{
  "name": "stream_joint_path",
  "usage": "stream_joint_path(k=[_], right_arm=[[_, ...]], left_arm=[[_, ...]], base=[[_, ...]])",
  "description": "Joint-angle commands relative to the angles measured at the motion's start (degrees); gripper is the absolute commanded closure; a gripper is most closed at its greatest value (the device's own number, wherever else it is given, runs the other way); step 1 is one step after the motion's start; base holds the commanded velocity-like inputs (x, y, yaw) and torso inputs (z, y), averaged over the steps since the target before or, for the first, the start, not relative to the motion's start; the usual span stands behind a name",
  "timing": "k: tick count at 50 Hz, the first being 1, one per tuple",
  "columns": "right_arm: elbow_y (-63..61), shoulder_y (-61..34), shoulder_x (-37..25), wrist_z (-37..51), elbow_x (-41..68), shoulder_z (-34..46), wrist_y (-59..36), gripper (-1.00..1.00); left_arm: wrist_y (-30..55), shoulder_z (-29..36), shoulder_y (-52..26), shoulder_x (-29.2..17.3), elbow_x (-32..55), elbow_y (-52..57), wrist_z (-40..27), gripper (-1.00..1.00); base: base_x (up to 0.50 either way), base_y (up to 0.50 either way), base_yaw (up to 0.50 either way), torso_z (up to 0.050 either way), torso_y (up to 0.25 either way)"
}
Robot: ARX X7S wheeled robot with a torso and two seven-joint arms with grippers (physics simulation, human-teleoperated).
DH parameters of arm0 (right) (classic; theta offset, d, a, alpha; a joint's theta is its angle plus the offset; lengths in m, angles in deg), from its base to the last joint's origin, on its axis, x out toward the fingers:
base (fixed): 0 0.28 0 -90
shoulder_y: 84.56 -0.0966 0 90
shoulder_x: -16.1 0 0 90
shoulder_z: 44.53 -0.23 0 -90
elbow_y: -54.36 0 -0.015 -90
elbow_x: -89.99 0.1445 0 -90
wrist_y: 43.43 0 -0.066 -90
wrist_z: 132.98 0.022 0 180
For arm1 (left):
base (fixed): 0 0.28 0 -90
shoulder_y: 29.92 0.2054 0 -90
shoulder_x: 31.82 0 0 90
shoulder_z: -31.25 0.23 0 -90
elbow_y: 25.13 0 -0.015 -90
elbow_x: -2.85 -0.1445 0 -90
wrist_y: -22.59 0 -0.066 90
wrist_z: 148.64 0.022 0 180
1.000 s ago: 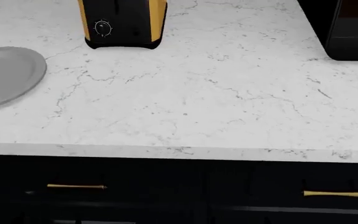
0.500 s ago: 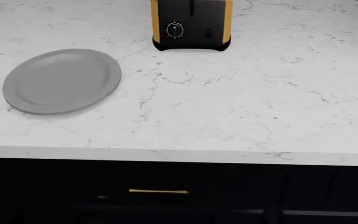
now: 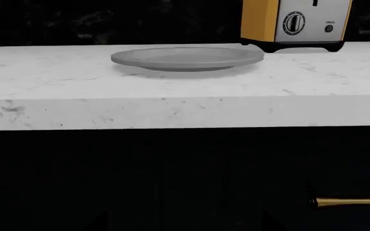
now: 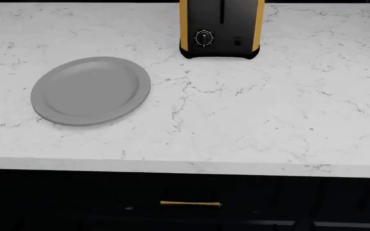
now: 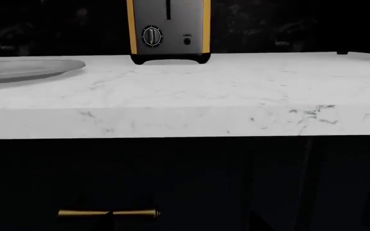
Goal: Place the toasted item on a plate.
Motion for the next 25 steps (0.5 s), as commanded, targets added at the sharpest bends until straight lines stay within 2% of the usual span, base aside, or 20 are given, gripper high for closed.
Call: stream_joint_path(k=[1,25], right_arm=[[-0.1,0.0,-0.6,0.6,0.7,0.7,-0.1,-1.00],[-0.5,-0.2,-1.7,1.6,1.4,2.2,-0.3,-1.00]], left_arm=[[-0.2,0.7,0.2,-0.6,0.4,0.2,-0.6,-1.00],[1.0,1.7,0.0,-1.9,1.2,1.3,-1.6,-1.00]], base=[[0.00,0.00,0.00,0.050,0.000],[0.00,0.00,0.00,0.050,0.000]])
